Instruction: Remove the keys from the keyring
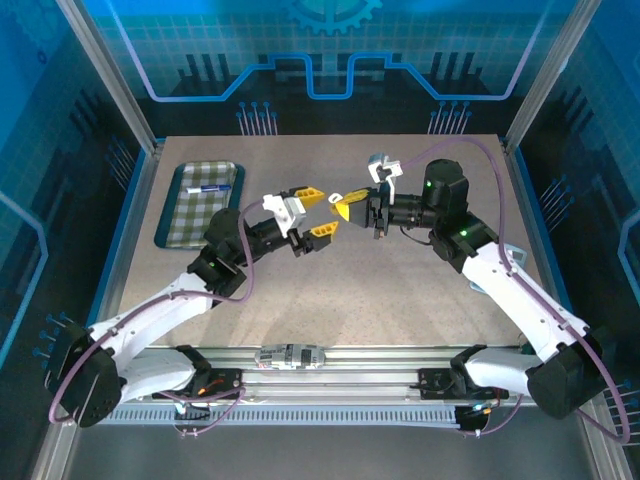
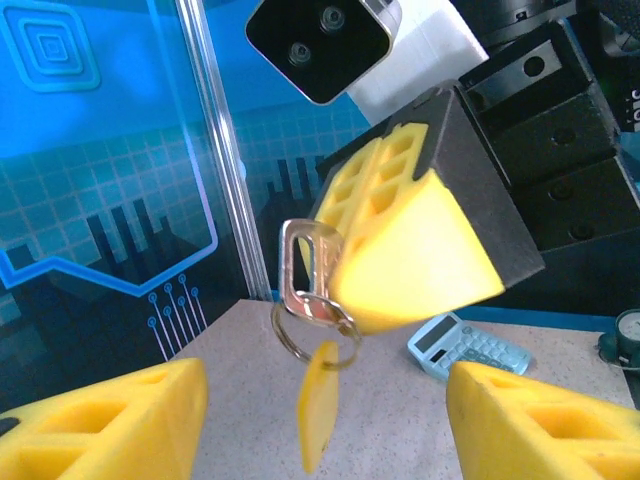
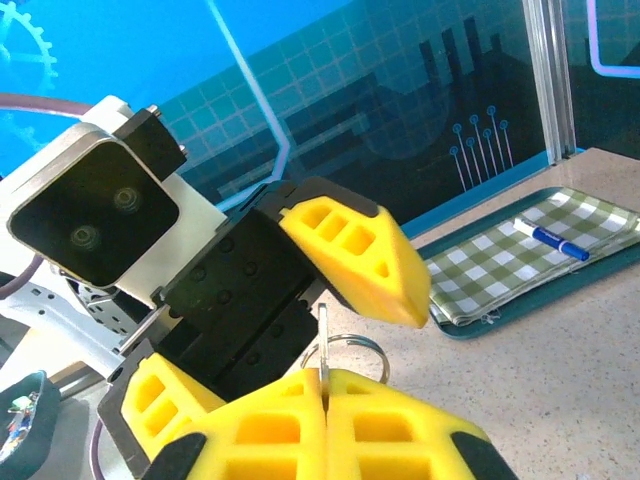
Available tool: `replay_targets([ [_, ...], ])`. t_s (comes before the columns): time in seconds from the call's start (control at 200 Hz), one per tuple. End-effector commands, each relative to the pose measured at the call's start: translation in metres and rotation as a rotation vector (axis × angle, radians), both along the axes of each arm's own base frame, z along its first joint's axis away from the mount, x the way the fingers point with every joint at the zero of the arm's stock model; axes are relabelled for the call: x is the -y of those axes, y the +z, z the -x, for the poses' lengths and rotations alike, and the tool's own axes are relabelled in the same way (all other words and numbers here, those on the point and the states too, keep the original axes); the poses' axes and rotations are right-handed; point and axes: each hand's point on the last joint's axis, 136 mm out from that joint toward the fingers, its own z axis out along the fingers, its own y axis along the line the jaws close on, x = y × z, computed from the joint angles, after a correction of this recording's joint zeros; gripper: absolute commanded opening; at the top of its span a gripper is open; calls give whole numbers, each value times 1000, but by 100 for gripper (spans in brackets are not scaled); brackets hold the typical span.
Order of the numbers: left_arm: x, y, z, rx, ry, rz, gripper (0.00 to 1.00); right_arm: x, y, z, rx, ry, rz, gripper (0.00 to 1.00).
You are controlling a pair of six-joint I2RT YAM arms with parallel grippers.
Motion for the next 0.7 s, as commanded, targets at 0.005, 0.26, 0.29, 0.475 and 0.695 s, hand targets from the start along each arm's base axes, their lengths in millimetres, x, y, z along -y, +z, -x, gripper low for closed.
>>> replay_targets([
  [0.005,4,24,0,88,-22,26,66,2,13,9,24,36,-39,0],
  [0.26,10,31,-8,106,-40,33,64,2,16,13,26,54,-54,0],
  [0.29,11,32,-8,107,-45,35,63,2,17,13,26,56,-56,0],
  [0.475,14,33,-8,113,-62,29,52,3,20,15,31,58,-66,0],
  [0.695,14,37,-5,127,-76,29,36,2,18,14,23,59,-73,0],
])
